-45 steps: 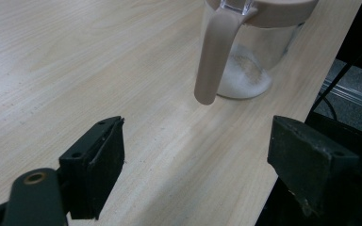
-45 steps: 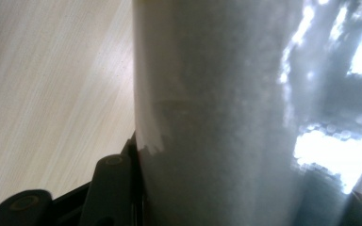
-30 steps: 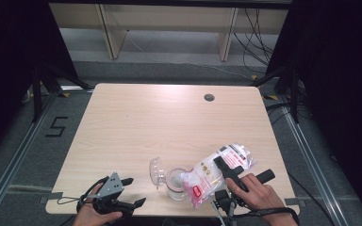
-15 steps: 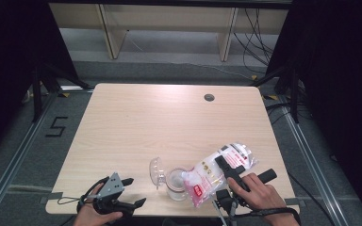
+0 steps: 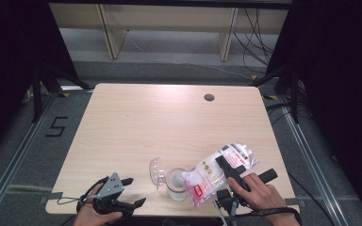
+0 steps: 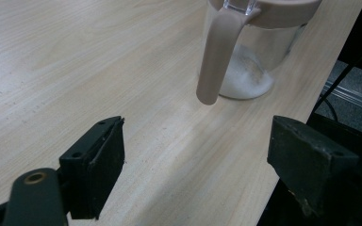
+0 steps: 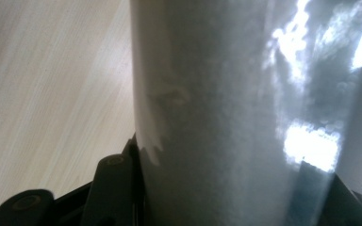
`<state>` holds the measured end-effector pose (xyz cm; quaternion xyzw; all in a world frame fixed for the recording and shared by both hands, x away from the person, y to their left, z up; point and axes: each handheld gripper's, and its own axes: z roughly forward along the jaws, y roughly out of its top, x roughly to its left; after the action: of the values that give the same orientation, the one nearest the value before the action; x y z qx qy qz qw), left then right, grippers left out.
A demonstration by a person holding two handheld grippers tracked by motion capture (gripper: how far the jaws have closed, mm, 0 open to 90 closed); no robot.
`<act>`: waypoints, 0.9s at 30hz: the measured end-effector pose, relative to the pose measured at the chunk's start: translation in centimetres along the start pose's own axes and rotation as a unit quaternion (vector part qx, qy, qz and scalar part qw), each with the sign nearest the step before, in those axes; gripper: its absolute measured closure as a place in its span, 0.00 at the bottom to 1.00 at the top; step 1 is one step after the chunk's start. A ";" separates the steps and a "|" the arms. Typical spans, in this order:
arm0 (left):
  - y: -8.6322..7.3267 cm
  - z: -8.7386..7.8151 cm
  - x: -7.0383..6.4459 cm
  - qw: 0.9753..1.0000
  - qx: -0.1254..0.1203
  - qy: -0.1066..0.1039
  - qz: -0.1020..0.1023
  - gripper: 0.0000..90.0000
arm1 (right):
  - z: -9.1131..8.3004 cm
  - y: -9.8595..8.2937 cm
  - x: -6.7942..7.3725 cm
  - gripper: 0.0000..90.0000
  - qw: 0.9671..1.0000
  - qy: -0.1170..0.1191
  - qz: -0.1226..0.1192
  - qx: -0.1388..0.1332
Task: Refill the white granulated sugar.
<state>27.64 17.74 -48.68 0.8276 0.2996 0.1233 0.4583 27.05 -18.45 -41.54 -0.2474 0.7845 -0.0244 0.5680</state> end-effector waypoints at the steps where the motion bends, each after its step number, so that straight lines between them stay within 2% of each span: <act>1: 0.0 0.1 0.1 1.000 -0.001 0.000 0.008 0.21 | 0.0 0.0 0.1 0.60 1.000 0.003 0.005 0.001; 3: -0.1 0.1 -0.1 1.000 0.000 0.002 -0.006 0.21 | 0.0 0.1 0.0 0.61 1.000 0.000 -0.002 -0.002; 4: -0.1 0.1 -0.1 1.000 0.000 0.002 -0.006 0.21 | 0.0 0.1 0.0 0.61 1.000 0.000 -0.002 -0.002; 5: 0.0 0.1 0.0 1.000 0.001 0.001 0.007 0.21 | 0.1 0.1 -0.1 0.61 1.000 -0.003 -0.010 -0.007; 6: 0.0 0.1 0.0 1.000 0.000 0.001 0.006 0.21 | 0.1 0.1 -0.1 0.61 1.000 -0.002 -0.010 -0.007; 7: -0.1 0.1 -0.1 1.000 -0.001 0.001 -0.011 0.21 | 0.1 0.1 -0.1 0.61 1.000 -0.002 -0.010 -0.007; 10: -0.1 0.1 -0.1 1.000 -0.001 0.003 -0.010 0.21 | 0.1 0.1 -0.1 0.61 1.000 0.000 -0.012 -0.007; 12: 0.0 0.0 0.1 1.000 0.004 -0.001 0.007 0.21 | 0.0 0.1 -0.1 0.61 1.000 0.001 -0.002 -0.002; 14: 0.0 0.0 0.0 1.000 0.004 0.000 0.006 0.21 | 0.0 0.1 -0.2 0.61 1.000 -0.003 -0.011 -0.008; 16: -0.1 0.1 -0.2 1.000 -0.001 0.003 -0.011 0.21 | 0.0 0.1 -0.2 0.61 1.000 0.001 -0.007 -0.005; 18: 0.0 0.0 0.0 1.000 0.006 0.001 0.008 0.21 | -0.1 0.1 -0.2 0.61 1.000 0.004 -0.005 -0.002; 24: 0.0 0.0 0.0 1.000 0.003 0.000 0.007 0.21 | -0.1 0.1 -0.1 0.61 1.000 0.002 -0.001 -0.003; 25: 0.0 0.0 0.1 1.000 0.002 0.001 0.013 0.21 | -0.1 0.1 -0.1 0.61 1.000 0.002 -0.002 -0.002; 26: 0.0 0.0 0.0 1.000 0.005 0.000 0.008 0.21 | 0.0 0.1 -0.2 0.61 1.000 0.001 -0.008 -0.007; 27: 0.0 0.0 0.0 1.000 0.006 0.000 0.002 0.21 | 0.0 0.1 -0.1 0.61 1.000 0.005 -0.004 -0.005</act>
<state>27.61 17.70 -48.70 0.8310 0.2982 0.1227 0.4533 27.01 -18.34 -41.45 -0.2533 0.7867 -0.0245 0.5625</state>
